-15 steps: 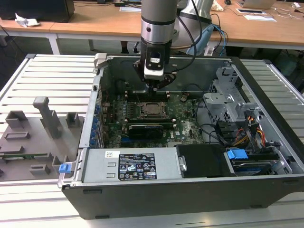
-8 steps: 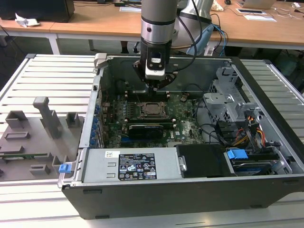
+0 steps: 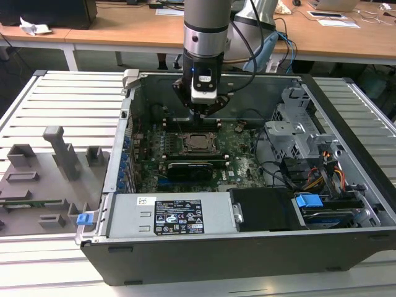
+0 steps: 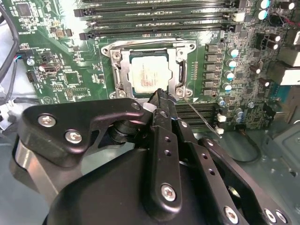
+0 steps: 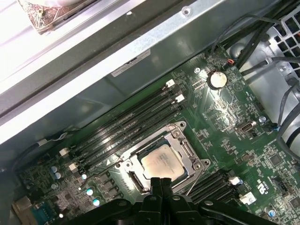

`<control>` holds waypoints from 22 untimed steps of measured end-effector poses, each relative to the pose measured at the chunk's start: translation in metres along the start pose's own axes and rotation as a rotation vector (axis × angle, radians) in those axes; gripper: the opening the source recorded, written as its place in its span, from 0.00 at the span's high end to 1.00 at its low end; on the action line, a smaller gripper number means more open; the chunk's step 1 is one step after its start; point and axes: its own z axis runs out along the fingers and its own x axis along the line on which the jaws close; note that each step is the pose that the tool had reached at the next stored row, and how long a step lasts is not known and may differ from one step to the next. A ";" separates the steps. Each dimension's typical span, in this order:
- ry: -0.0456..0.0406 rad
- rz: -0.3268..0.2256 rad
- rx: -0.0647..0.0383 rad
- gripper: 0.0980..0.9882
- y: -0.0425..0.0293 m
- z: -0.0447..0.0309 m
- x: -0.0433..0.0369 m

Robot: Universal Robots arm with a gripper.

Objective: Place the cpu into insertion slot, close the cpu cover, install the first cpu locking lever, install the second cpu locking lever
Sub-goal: 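Install the first cpu locking lever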

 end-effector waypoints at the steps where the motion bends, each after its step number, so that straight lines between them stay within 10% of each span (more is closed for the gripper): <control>1: 0.0002 -0.008 0.000 0.99 0.0000 0.0000 0.0000; 22: 0.0073 -0.279 0.001 0.99 0.0000 0.0000 0.0000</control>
